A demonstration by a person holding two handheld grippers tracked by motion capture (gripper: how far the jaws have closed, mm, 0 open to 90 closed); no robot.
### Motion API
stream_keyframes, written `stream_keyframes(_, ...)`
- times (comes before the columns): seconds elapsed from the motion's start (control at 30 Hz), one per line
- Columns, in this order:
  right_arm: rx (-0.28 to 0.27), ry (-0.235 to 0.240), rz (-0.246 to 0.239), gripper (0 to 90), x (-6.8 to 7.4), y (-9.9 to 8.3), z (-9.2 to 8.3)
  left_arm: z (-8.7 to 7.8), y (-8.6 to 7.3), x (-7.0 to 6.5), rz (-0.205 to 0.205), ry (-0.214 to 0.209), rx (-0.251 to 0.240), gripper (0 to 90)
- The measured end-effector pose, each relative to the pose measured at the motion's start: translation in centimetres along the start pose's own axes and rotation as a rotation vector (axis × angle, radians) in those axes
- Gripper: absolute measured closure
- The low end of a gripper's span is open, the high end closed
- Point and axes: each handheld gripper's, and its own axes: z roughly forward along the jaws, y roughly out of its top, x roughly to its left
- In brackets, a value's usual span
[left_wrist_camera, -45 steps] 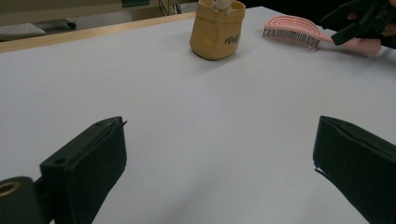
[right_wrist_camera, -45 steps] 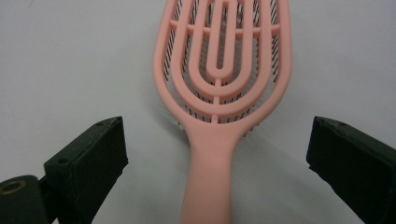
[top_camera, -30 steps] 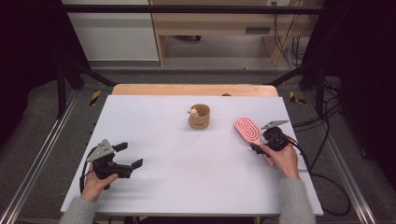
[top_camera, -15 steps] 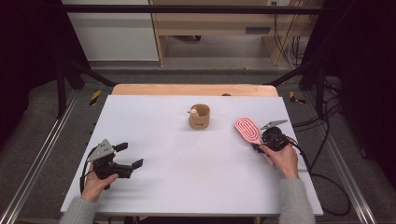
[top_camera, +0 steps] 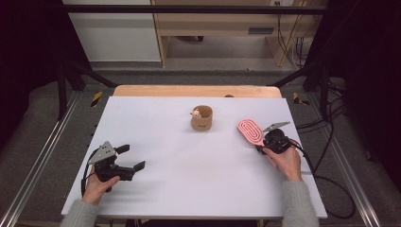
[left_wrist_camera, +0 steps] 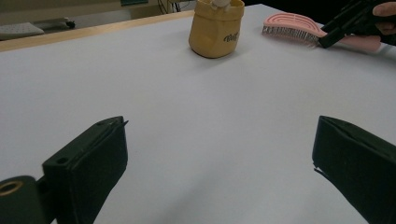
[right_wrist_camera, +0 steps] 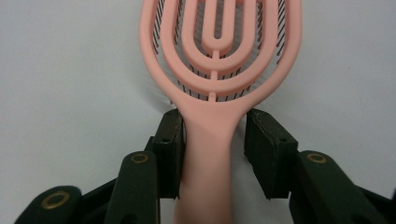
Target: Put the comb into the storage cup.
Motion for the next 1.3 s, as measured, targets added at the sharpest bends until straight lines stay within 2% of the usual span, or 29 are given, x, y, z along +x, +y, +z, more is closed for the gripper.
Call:
stream_keyframes(0.07, 0.001, 0.005, 0.003, 62.5, 0.0, 0.0, 0.0, 0.0, 0.0, 0.0, 0.001, -0.001, 0.0, 3.4)
stream_keyframes(0.3, 0.003, -0.008, 0.004, 65.3, 0.1, 0.0, -0.1, 0.0, 0.0, 0.0, 0.002, -0.002, 0.0, 3.6)
stream_keyframes(0.87, 0.011, -0.018, 0.018, 67.1, 0.2, -0.1, -0.3, 0.0, 0.0, -0.1, 0.003, -0.005, 0.0, 3.9)
stream_keyframes(1.3, -0.026, -0.017, 0.028, 68.1, 0.3, -0.1, -1.1, 0.0, 0.0, -0.1, 0.003, -0.004, -0.001, 4.1)
